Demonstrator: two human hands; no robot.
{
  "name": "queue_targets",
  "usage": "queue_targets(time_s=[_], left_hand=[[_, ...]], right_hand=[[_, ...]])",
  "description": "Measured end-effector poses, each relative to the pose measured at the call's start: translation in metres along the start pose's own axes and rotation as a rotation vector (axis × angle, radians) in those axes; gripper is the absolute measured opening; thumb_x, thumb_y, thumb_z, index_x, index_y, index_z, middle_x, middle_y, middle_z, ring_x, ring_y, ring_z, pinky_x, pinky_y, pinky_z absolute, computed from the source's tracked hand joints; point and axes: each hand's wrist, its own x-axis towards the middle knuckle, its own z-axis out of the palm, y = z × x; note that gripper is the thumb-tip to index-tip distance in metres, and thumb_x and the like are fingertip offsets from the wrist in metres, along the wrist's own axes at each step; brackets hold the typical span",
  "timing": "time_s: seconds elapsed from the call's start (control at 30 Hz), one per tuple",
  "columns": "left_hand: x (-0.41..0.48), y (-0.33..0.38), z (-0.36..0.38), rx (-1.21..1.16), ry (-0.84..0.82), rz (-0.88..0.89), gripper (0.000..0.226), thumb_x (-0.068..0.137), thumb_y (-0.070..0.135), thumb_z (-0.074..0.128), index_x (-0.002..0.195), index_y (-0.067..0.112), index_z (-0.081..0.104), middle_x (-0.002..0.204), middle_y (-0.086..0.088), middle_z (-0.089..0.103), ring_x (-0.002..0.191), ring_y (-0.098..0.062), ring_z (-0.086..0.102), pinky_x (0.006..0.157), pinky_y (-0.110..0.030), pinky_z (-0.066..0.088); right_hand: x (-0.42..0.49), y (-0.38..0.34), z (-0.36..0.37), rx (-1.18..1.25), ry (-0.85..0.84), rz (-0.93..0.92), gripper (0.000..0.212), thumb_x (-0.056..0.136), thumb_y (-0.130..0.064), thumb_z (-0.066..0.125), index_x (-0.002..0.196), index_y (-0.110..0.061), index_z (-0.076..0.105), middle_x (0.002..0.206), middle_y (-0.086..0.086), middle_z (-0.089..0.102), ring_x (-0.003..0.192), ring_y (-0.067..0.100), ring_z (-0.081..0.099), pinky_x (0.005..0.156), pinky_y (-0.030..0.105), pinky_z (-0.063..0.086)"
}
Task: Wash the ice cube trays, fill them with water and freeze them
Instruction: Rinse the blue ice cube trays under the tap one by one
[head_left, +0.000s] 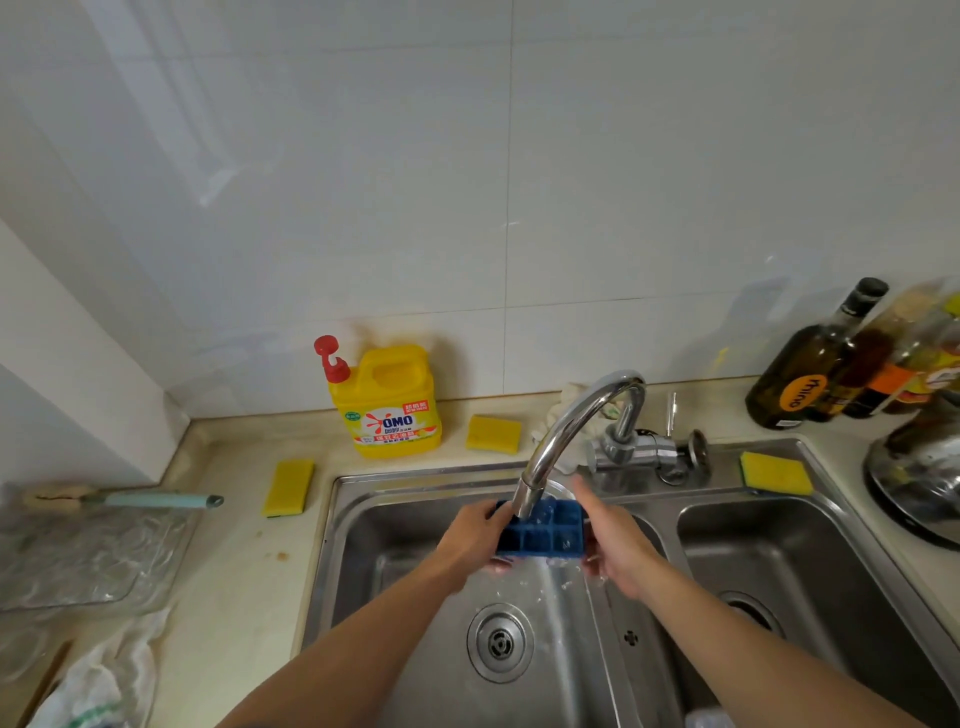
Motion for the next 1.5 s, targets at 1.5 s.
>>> queue_targets(time_s=[1.5], left_hand=[[0.004,-0.022,0.014,-0.340,0.130,-0.248,0.039,0.106,0.045,0.045,0.108,0.014,0.069,0.099,-0.016,0.076,0.088,-0.031,0.075,0.065,-0.034,0.061]], right_hand=[[-0.008,0.021,0.011,0.168,-0.149,0.118,0.062,0.105,-0.058,0.034,0.121,-0.006,0.064,0.113,0.026,0.069,0.095,0.036,0.068,0.072,0.039,0.061]])
